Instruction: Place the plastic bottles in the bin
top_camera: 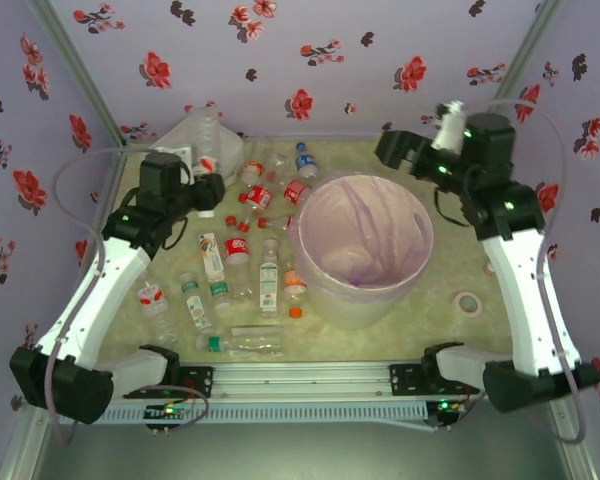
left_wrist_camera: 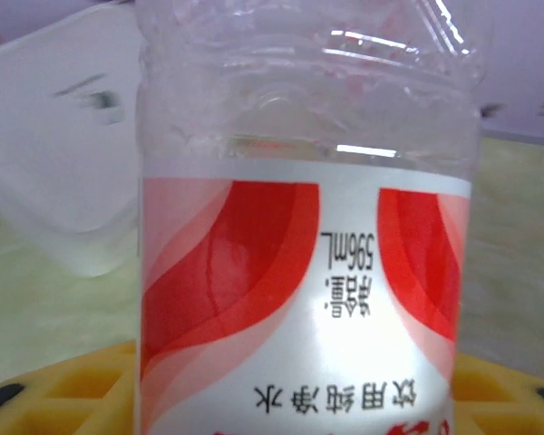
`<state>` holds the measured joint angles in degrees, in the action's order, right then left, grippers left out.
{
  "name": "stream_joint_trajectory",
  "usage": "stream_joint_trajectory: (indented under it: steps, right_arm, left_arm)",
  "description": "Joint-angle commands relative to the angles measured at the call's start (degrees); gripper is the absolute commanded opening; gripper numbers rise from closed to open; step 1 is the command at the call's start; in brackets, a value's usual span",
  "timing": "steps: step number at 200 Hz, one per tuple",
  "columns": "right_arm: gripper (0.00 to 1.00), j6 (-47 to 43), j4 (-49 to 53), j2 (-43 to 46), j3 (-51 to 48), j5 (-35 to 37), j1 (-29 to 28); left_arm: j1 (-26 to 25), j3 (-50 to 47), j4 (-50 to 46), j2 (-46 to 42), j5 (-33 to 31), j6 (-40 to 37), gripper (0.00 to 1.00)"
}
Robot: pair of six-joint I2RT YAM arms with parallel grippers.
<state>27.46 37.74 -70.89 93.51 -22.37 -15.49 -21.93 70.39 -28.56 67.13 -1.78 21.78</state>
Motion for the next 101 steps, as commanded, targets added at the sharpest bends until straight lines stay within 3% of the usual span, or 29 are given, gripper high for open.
stream_joint_trajectory:
  steps: [1, 39, 101]
  right_arm:
    - [0.93, -1.6, -3.1, -5.6, 6.3, -0.3, -7.1]
    - [0.99, -2.8, -3.2, -16.4, 15.3, 2.2, -15.7]
    - [0.99, 0.6, -9.8, -25.9, 19.2, -1.7, -19.5]
  left_arm:
    - [-6.6, 3.7, 0.5, 1.2, 5.0, 1.6, 0.45]
    - [-12.9, 7.9, 2.1, 2.5, 6.3, -1.0, 0.44]
    - [-15.3, 8.0, 3.8, 2.6, 10.3, -3.1, 0.44]
